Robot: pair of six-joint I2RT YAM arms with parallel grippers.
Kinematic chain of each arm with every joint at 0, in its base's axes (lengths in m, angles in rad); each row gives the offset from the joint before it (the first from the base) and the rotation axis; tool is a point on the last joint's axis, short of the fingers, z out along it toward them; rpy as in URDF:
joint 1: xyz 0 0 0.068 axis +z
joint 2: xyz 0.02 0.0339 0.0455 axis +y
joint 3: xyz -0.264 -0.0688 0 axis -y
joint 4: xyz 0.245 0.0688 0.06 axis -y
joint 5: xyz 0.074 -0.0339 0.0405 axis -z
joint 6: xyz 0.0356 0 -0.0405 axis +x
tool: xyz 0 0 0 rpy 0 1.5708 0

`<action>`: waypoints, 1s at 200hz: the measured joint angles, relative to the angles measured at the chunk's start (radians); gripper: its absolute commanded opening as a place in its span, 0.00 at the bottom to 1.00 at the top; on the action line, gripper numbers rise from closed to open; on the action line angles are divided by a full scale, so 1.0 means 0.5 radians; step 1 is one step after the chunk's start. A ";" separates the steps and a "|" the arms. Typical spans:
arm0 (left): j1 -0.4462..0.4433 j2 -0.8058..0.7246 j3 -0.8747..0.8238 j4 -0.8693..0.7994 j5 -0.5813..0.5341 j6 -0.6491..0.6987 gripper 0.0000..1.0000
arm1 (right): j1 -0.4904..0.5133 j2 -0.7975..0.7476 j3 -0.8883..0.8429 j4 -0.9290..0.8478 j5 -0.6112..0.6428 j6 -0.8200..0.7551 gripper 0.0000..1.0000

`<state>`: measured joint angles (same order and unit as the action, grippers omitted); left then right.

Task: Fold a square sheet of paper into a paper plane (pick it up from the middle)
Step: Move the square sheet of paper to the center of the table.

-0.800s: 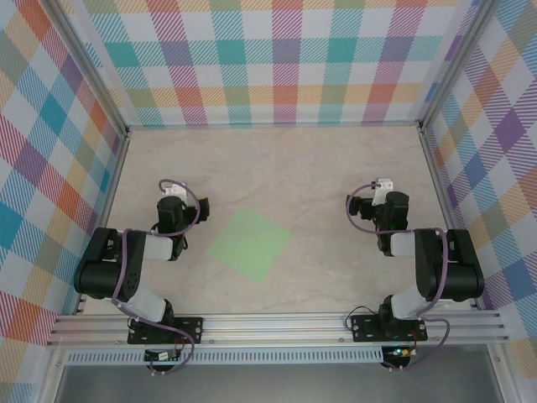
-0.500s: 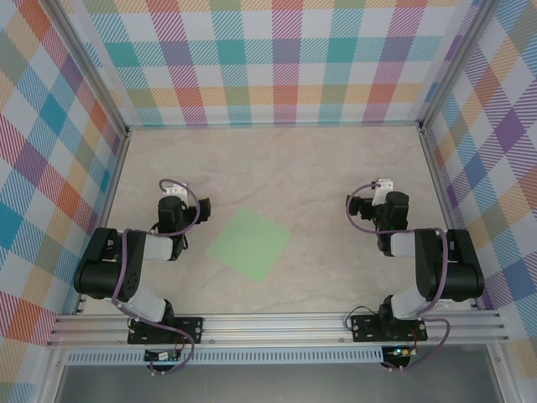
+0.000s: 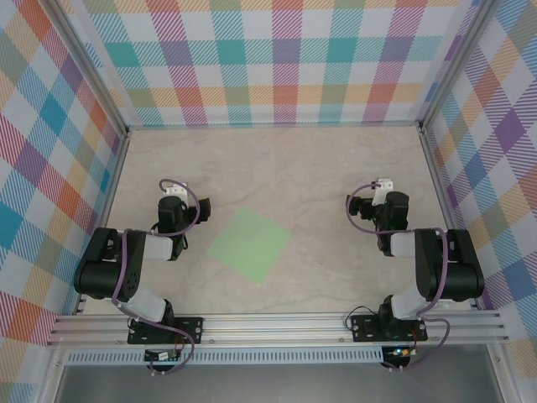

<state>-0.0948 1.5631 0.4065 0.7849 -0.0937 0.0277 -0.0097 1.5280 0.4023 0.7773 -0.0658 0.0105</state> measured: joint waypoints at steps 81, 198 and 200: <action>0.000 0.000 0.001 -0.001 0.000 0.000 1.00 | 0.000 0.001 0.000 0.000 0.000 0.000 1.00; 0.025 -0.205 -0.084 -0.052 0.034 -0.010 1.00 | 0.024 -0.470 0.058 -0.475 -0.050 0.011 1.00; 0.025 -0.231 -0.085 -0.064 0.029 -0.011 1.00 | 0.023 -0.493 0.060 -0.497 -0.051 0.017 1.00</action>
<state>-0.0822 1.4475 0.3637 0.7528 -0.0792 0.0223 0.0017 1.2816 0.4324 0.5285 -0.0914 0.0189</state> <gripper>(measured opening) 0.999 0.998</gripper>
